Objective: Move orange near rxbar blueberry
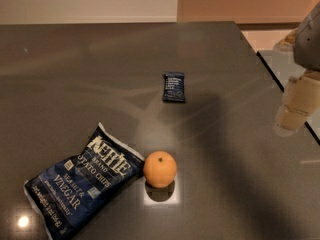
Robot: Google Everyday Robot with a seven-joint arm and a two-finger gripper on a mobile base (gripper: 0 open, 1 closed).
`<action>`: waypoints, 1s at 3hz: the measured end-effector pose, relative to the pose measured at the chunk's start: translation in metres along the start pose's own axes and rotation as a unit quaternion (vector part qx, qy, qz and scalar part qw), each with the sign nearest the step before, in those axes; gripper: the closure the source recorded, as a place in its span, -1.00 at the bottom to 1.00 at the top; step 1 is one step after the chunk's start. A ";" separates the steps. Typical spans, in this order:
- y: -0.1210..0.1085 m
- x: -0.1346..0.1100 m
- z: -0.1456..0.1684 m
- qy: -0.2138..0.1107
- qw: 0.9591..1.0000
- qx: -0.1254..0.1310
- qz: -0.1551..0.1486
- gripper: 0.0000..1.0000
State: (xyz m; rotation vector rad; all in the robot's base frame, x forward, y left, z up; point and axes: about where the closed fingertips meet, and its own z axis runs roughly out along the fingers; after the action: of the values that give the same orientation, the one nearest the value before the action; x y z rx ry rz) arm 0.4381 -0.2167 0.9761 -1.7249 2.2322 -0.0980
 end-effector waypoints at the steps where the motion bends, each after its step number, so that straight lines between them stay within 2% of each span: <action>1: 0.001 -0.002 -0.002 -0.004 1.000 0.004 -0.003 -1.00; 2: 0.011 -0.015 0.001 -0.029 0.999 -0.006 -0.024 -1.00; 3: 0.026 -0.034 0.006 -0.064 0.996 -0.022 -0.054 -1.00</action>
Offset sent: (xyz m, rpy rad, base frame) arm -0.0184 0.0470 -0.0115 0.1206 0.0121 0.1757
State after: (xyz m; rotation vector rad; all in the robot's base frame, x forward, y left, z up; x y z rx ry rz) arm 0.4231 -0.1767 0.9707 -1.8215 2.0651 0.0363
